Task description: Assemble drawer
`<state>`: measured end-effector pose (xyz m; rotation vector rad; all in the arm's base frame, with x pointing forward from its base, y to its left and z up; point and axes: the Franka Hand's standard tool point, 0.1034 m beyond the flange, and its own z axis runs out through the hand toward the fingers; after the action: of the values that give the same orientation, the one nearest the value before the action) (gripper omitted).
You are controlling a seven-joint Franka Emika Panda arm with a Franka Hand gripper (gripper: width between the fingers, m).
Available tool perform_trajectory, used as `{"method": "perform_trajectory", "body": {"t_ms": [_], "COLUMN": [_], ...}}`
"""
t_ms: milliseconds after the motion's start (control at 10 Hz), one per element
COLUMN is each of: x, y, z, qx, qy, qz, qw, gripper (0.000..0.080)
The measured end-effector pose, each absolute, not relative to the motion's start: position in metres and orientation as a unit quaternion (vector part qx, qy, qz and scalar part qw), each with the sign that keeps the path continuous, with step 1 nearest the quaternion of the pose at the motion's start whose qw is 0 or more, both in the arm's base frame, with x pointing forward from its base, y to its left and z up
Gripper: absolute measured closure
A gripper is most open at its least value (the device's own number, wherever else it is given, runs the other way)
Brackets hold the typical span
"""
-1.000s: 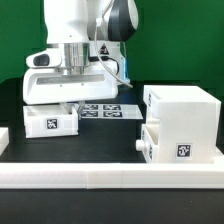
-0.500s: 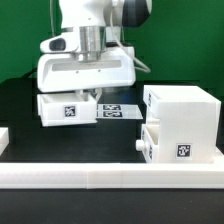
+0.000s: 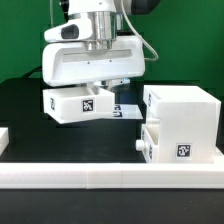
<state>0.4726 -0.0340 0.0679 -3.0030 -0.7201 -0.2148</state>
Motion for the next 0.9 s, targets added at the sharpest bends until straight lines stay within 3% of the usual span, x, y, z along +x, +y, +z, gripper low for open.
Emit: {"method": "perform_trajectory", "body": {"t_ms": [300, 600, 900], "x": [0.476, 0.499, 0.497], "y": [-0.038, -0.029, -0.033], "z": [0.064, 0.069, 0.066], "qx": [-0.929, -0.866, -0.812], "qy": [-0.363, -0.497, -0.581], "qz": [-0.069, -0.061, -0.057], "qw": [0.014, 0.002, -0.005], "gripper": [0.0758, 0.0758, 0.0758]}}
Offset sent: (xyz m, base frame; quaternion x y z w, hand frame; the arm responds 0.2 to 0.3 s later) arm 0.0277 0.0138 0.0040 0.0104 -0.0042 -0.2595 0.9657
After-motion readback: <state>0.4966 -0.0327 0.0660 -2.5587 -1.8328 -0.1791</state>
